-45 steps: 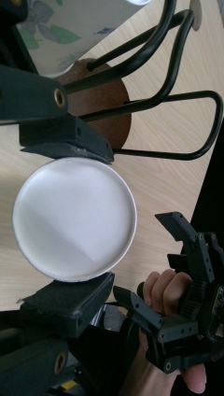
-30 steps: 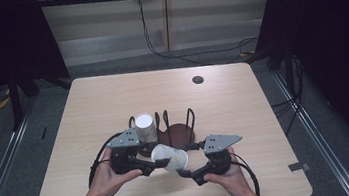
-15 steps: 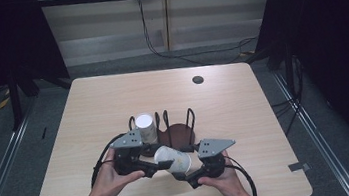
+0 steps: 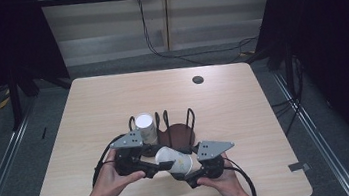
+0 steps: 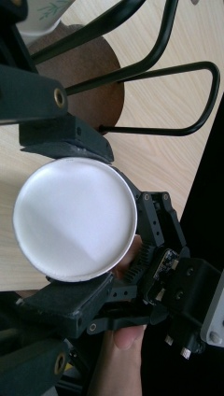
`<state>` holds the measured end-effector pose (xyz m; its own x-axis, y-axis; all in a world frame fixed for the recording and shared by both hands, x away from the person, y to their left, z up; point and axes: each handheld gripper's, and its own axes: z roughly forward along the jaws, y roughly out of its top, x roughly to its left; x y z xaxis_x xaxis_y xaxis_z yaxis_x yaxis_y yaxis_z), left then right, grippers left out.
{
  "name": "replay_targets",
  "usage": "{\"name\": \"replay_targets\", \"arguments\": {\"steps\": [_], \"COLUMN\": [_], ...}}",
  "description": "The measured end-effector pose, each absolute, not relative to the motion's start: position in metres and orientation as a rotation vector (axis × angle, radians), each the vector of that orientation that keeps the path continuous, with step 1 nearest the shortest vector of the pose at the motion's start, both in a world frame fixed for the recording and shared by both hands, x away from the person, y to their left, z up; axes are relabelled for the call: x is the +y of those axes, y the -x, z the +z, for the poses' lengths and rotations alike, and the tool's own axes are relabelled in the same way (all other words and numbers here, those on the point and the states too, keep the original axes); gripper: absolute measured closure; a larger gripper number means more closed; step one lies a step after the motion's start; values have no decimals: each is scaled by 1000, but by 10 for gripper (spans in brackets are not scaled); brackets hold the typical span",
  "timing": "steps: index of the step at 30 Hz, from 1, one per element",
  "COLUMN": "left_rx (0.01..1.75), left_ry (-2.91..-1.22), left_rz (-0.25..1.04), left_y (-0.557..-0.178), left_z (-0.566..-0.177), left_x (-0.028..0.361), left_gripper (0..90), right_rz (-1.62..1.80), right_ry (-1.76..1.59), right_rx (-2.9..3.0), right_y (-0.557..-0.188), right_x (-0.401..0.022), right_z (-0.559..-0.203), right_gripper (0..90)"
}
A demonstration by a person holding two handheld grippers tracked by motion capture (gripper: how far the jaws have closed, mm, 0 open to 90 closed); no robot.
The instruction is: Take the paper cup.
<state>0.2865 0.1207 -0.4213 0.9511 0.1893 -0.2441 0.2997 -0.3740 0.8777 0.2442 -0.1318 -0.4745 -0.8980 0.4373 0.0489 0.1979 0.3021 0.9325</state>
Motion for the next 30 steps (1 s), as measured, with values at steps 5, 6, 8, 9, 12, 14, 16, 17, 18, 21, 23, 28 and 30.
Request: {"name": "replay_targets", "arguments": {"steps": [5,6,8,9,12,14,16,17,18,21,23,28,30], "left_rx": [359,361,363,365,358,356,363,365,369,373,370,370,365], "left_ry": [-1949,-1946,-1936,-1941,-1965,-1967,-1961,-1953,-1944,-1938,-1934,-1940,-1955], "left_rz": [-142,-144,-124,-119,-111,-104,-101,-104,-111,-93,-86,-51,-35], "left_y": [-288,-288,-287,-286,-285,-284,-285,-286,-286,-287,-289,-289,-288], "left_z": [-422,-422,-422,-422,-423,-423,-422,-421,-420,-417,-415,-409,-408], "left_x": [122,122,121,120,118,117,117,118,120,124,125,130,133], "left_gripper": [352,348,346,302,267,258,203,195,187,167,166,165,165], "right_rz": [1642,1636,1636,1647,1648,1648,1647,1646,1651,1649,1647,1630,1619], "right_ry": [-577,-577,-579,-576,-577,-584,-588,-592,-598,-611,-629,-679,-696], "right_rx": [2352,2357,2361,2361,2359,2362,2364,2366,2366,2367,2372,2368,2369], "right_y": [-244,-244,-244,-243,-243,-243,-243,-243,-243,-244,-244,-246,-246], "right_x": [-133,-133,-133,-134,-134,-135,-135,-136,-137,-139,-141,-150,-153], "right_z": [-472,-471,-471,-470,-469,-469,-468,-468,-468,-467,-466,-463,-462], "right_gripper": [231,237,242,284,283,284,286,286,288,289,290,290,291]}}
